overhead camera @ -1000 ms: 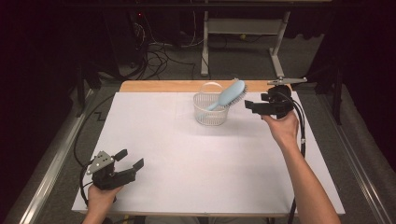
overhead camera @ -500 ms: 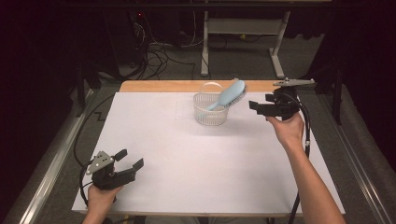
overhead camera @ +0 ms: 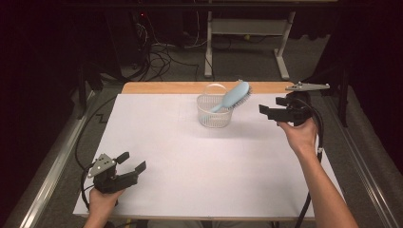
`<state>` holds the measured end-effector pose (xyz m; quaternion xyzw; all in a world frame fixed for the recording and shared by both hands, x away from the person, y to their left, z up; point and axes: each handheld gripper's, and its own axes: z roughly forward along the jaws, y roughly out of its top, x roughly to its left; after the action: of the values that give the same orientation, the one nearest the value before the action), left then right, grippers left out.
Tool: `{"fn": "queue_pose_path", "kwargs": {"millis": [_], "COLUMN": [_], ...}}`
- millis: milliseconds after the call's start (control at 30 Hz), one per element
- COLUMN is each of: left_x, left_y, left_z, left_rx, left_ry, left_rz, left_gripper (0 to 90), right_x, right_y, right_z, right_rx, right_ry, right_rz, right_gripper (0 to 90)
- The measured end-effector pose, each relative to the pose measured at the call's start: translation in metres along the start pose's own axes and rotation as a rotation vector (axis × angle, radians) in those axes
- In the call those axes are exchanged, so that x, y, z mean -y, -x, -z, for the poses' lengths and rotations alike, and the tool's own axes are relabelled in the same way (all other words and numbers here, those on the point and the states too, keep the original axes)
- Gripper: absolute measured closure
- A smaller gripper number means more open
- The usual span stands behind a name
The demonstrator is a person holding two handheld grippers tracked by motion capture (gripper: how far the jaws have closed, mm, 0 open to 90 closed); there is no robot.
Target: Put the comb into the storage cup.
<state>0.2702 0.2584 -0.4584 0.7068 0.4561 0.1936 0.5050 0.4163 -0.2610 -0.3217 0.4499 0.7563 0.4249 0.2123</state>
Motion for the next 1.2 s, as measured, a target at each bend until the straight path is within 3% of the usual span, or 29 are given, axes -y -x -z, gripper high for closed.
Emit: {"fn": "queue_pose_path", "kwargs": {"millis": [1200], "left_x": [0.000], "left_y": [-0.001], "left_z": [-0.001], "left_rx": [-0.002], "left_ry": [-0.002], "left_rz": [0.005], "left_gripper": [21.0], "right_x": [0.027], "right_y": [0.010], "right_z": [0.026], "right_rx": [-0.012], "right_ry": [0.028], "right_rz": [-0.015], "right_gripper": [26.0]}}
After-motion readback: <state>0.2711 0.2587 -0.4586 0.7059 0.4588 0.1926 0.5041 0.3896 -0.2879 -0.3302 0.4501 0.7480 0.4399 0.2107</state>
